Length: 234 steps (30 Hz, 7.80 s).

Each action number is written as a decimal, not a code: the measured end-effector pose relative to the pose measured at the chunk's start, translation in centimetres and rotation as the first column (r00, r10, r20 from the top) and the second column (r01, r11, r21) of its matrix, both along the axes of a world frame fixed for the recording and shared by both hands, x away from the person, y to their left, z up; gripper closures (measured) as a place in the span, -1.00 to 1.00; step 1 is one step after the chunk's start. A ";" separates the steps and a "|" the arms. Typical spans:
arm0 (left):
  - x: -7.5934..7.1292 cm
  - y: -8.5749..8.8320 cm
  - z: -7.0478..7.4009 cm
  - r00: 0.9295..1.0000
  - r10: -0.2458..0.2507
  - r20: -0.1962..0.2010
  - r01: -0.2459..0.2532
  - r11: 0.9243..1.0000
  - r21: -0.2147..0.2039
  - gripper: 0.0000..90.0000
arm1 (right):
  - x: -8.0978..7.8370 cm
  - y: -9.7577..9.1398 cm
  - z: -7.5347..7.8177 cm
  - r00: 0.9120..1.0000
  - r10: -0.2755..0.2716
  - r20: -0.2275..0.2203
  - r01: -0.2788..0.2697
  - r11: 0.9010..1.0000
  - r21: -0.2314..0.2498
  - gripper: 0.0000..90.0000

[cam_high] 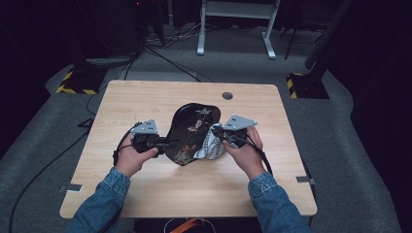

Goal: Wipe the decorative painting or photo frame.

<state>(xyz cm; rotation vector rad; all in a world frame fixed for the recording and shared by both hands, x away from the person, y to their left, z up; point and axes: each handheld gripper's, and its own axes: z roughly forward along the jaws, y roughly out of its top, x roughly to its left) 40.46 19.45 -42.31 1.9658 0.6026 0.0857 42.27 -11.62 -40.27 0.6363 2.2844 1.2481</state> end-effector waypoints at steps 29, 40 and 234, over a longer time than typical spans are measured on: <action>0.0 0.1 -0.1 1.000 -0.002 -0.007 0.002 1.000 -0.007 0.76 | -1.5 3.4 0.8 0.990 0.137 0.034 -0.137 0.991 -0.008 0.88; 0.0 0.0 -0.1 1.000 -0.005 -0.012 0.005 1.000 -0.012 0.75 | -0.2 0.7 -0.4 0.999 0.054 -0.004 -0.054 0.998 -0.012 0.88; -0.3 -0.7 0.1 0.999 0.002 -0.039 -0.003 1.000 -0.010 0.72 | 0.7 -1.5 -5.2 0.996 0.040 -0.079 -0.047 0.994 -0.098 0.87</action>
